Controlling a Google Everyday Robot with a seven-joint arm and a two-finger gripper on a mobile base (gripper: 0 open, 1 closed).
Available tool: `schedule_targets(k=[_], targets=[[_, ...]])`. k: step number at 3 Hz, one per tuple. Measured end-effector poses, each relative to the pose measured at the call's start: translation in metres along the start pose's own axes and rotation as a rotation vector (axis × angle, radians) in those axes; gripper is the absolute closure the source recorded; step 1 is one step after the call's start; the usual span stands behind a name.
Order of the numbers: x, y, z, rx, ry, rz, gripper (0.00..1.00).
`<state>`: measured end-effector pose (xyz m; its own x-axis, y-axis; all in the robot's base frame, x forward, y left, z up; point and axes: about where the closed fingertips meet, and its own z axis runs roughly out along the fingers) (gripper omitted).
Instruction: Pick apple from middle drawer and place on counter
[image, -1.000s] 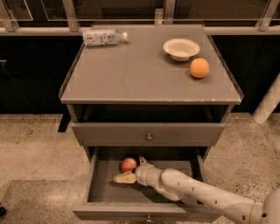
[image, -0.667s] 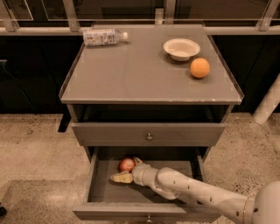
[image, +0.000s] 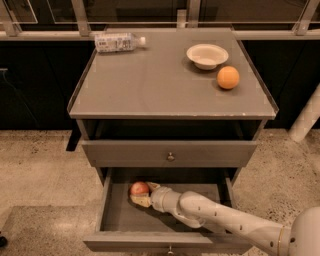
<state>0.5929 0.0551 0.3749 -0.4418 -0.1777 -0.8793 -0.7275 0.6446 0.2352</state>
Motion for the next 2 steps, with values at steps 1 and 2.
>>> schedule_targets(k=[1, 2], targets=[[0.0000, 0.0000, 0.0000, 0.000, 0.000, 0.000, 0.84], [-0.0002, 0.0060, -0.0037, -0.017, 0.027, 0.004, 1.00]])
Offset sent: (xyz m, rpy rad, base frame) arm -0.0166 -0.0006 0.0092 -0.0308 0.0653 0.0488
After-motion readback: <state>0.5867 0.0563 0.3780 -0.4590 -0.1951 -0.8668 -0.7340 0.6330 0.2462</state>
